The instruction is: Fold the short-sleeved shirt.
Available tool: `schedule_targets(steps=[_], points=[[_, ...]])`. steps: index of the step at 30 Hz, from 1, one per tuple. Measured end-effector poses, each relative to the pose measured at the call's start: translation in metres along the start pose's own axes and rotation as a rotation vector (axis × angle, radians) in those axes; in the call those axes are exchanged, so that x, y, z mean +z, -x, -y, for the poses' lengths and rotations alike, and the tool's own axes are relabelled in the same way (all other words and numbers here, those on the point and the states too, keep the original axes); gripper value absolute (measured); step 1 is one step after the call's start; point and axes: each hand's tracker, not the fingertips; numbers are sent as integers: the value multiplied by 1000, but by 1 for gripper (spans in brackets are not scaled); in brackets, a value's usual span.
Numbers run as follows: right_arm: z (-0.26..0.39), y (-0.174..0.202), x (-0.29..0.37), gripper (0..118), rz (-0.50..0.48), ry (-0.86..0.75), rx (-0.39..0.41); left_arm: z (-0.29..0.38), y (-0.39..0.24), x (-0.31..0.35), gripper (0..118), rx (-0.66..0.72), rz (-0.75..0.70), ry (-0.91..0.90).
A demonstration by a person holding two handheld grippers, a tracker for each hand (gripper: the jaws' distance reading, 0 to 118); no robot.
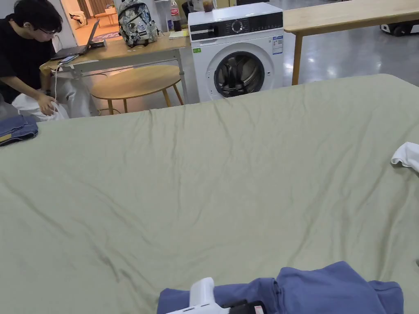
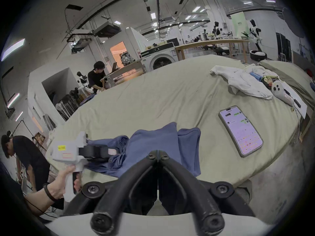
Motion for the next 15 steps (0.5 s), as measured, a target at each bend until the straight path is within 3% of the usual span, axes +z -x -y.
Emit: schedule_targets(steps=[2, 3, 4, 5, 6, 8, 10, 12, 15], points=[[-1, -2, -5, 0, -13, 8, 2, -3, -5, 56, 0, -101, -10, -79], [-1, -2, -7, 0, -16, 13, 4, -6, -4, 79, 8, -131, -20, -104], [0, -3, -9, 0, -21, 17, 7, -8, -1, 108, 31, -169, -47, -153], [0, -3, -11, 0, -26, 24, 10, -10, 2, 138, 67, -193, -94, -188], [0, -3, -13, 0, -29, 32, 12, -12, 6, 158, 75, -197, -141, -207], [2, 0, -14, 0, -31, 42, 18, -15, 26, 197, 75, -193, -196, -304], [5, 0, -16, 0, -34, 54, 15, -19, 45, 208, 75, -30, -180, -326], [8, 0, -17, 0, -36, 65, 7, -20, 66, 205, 75, 107, -156, -324], [10, 1, -14, 0, -30, 74, 9, -18, 88, 170, 75, 171, -56, -279]])
